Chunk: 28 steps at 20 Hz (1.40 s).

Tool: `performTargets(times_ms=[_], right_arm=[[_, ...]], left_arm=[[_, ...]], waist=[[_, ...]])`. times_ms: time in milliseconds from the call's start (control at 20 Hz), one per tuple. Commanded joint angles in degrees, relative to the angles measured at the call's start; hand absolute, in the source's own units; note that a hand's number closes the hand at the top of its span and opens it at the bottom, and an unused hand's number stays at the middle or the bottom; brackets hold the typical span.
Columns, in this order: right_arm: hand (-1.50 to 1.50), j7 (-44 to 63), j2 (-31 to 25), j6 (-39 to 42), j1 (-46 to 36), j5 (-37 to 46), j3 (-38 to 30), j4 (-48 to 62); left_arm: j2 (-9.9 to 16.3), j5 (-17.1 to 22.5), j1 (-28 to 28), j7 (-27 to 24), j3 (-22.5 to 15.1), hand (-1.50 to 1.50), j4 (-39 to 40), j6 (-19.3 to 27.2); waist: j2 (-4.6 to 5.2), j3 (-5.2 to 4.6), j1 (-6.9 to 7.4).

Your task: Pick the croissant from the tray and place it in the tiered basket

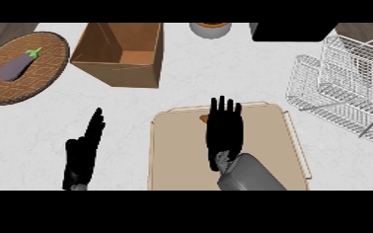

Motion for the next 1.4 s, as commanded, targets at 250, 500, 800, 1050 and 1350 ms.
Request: performTargets(times_ms=[250, 500, 800, 1050, 1350], right_arm=[[-1.5, 0.0, 0.5, -3.1, 1.6, 0.7, -1.8, 6.6], [-1.5, 0.7, 0.5, -3.4, -0.7, -1.6, -2.5, 8.0], [1.5, -6.9, 0.5, -6.0, 3.0, 3.1, -3.0, 8.1], [1.5, -13.0, -2.6, -6.7, -2.1, 5.9, -2.8, 13.7], [1.5, -24.4, -20.0, -12.8, 9.4, -1.0, -10.3, 2.1]], left_arm=[[-0.2, -0.8, 0.1, -0.7, 1.4, 0.0, 2.1, -1.8], [-1.6, -2.0, 1.0, -1.1, 1.9, 0.0, 0.2, -1.2], [-2.3, -2.4, -0.5, -0.1, 2.2, 0.0, 0.8, -2.3], [-3.1, -3.0, 0.2, -0.8, 2.0, 0.0, 1.5, -1.5], [-2.7, -2.5, 1.9, -0.5, 3.1, 0.0, 0.2, -1.1]], waist=[[0.01, 0.0, -0.07], [0.0, 0.01, 0.05], [0.0, 0.0, -0.12], [0.08, -0.01, 0.07], [-0.46, 0.07, -3.22]])
